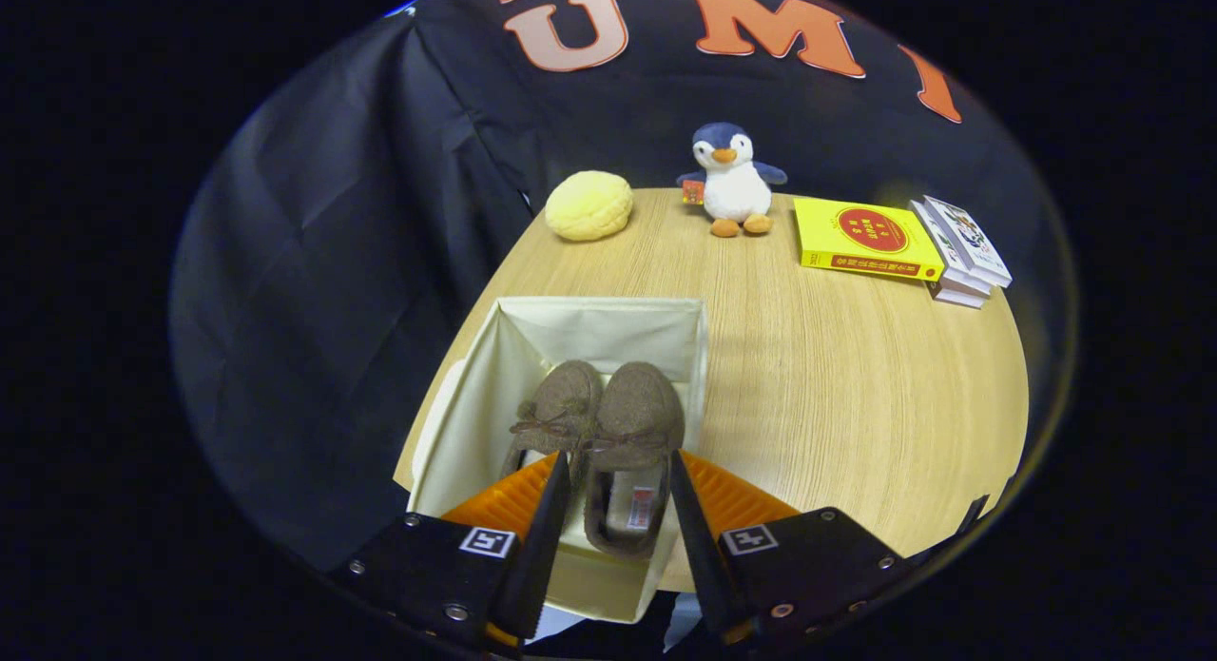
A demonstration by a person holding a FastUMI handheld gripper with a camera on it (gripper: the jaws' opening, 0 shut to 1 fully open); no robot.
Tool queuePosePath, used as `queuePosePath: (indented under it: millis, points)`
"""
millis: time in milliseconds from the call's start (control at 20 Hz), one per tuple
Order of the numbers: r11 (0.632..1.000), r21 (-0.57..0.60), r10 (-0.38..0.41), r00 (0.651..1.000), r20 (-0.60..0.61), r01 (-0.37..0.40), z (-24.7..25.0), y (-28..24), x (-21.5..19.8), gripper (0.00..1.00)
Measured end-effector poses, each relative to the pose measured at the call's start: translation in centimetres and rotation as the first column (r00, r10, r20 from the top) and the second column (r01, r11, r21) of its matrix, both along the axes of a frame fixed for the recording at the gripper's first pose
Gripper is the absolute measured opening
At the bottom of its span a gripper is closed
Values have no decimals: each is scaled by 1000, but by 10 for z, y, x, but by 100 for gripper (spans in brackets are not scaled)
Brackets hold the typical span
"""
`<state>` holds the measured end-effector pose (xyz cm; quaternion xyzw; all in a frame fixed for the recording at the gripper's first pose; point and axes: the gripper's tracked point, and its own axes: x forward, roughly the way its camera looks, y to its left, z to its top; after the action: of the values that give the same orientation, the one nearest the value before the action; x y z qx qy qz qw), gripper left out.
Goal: Open the storage box then place both shoes into the box .Put the left shoe in first, then the right shoe, with the right side of both shoes facing outward in a uniform manner.
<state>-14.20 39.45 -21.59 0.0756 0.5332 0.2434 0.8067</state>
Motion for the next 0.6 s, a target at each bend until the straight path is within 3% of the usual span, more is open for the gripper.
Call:
queuePosePath:
  millis: [150,300,600]
  points:
    - [998,35,-53,994,94,50,31,-36,30,85]
    - [991,99,-113,968,225,92,66,-76,58,92]
    - [959,226,-265,818,510,170,150,-166,104,97]
